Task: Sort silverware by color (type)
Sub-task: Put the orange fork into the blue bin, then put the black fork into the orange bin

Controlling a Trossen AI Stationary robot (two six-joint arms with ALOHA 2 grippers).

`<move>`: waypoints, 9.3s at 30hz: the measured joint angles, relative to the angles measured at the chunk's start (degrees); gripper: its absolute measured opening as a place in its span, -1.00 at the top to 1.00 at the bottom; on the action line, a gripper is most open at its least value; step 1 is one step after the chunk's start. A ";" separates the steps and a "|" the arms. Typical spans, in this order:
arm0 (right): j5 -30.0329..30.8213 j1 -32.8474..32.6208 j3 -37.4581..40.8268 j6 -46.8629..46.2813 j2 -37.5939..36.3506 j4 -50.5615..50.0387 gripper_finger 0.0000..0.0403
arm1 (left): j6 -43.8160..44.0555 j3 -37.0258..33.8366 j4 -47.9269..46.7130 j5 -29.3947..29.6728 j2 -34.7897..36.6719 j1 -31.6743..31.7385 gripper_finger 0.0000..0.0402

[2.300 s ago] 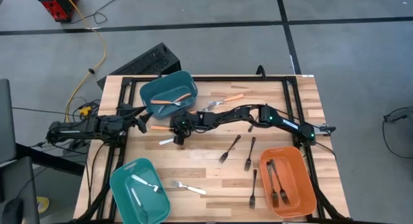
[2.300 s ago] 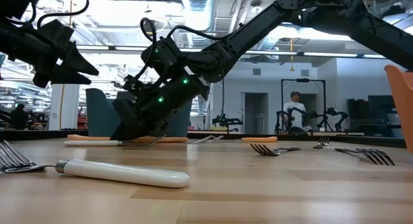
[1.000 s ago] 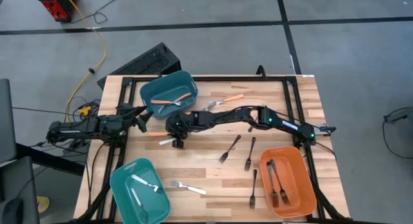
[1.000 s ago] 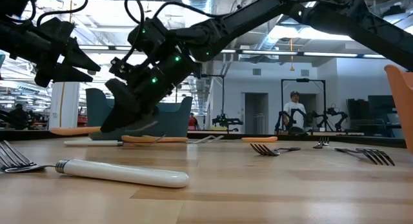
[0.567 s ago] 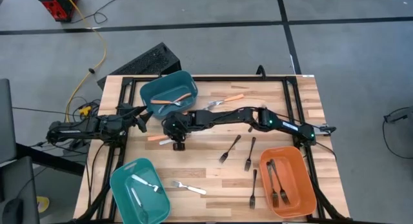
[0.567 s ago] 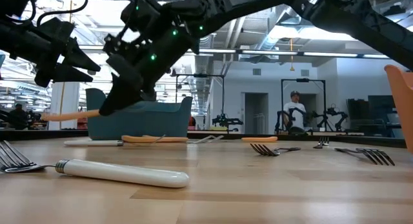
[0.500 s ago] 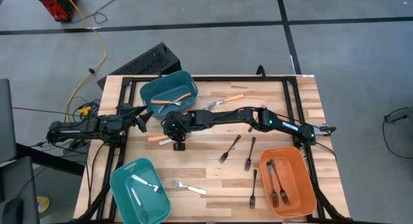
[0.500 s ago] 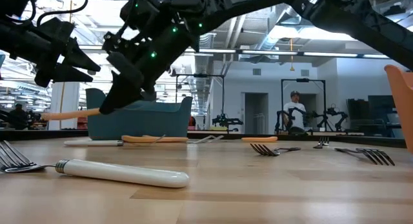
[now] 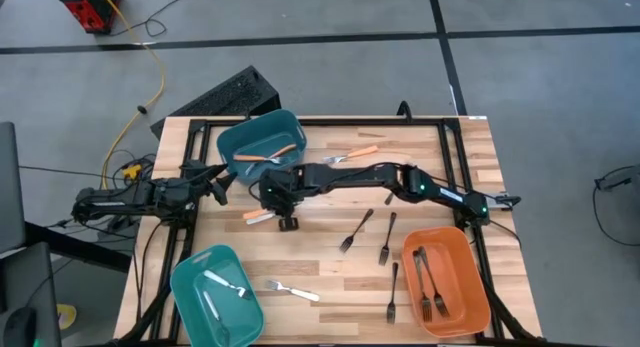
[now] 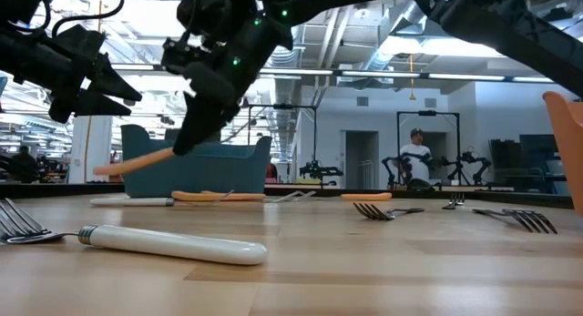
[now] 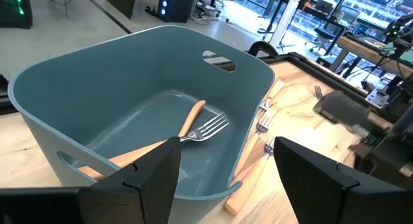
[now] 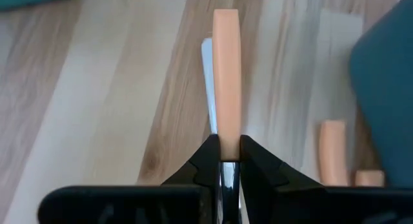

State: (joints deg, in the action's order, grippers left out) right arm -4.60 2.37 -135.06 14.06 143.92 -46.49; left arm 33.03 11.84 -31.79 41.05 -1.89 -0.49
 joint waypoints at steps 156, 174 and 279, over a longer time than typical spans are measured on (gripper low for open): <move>4.70 16.49 50.11 -7.25 -63.07 -9.77 0.70 | -3.93 0.00 -1.67 3.28 0.02 -0.02 -0.17; -0.21 16.42 95.02 -18.64 -52.42 102.56 0.70 | -3.79 0.00 -1.27 4.49 0.02 -0.02 -0.17; -12.39 19.34 41.57 -9.85 -25.83 66.38 0.19 | -3.23 0.00 -1.74 6.41 0.01 -0.02 -0.17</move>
State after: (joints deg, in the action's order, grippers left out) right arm -16.99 21.72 -93.49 4.21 118.09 19.89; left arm 29.80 11.84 -33.53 47.46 -1.87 -0.51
